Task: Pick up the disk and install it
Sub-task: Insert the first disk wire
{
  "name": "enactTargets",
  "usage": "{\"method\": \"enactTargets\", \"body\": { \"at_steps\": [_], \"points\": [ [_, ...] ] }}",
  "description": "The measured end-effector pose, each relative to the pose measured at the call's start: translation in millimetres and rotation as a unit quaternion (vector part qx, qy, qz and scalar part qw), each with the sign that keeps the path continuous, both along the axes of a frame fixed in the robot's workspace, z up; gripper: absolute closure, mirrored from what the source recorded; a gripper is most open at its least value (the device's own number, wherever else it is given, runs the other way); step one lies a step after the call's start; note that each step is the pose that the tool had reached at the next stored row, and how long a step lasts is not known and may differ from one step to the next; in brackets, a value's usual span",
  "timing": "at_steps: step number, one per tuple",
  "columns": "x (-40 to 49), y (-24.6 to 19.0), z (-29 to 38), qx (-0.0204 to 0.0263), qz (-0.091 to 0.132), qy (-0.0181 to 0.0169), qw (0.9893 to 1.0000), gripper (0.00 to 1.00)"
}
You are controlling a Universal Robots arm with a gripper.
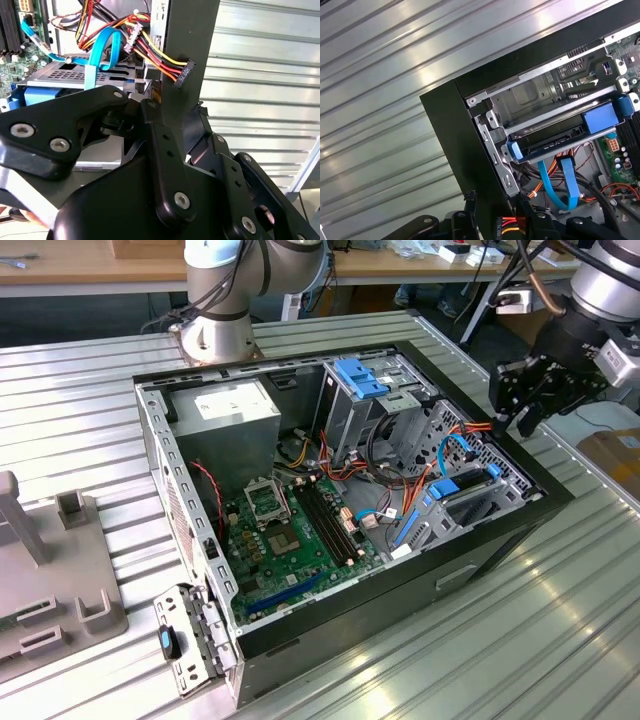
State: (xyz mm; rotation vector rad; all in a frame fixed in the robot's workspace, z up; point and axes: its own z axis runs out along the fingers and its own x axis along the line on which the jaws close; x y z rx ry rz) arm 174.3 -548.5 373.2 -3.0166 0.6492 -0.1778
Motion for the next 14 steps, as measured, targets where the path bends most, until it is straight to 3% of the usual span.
{"method": "enactTargets", "body": {
  "at_steps": [1,2,7,14],
  "points": [
    [0.0,0.3,-0.3,0.0001,-0.004,-0.006,1.0,0.56],
    [-0.1,0.2,-0.3,0.0002,-0.005,-0.0072,1.0,0.56],
    [-0.5,5.7,-0.7,0.0001,-0.006,-0.0072,1.0,0.56],
    [-0.5,7.9,-3.9,0.0008,-0.008,-0.0073,0.9999,0.56]
  ]
}}
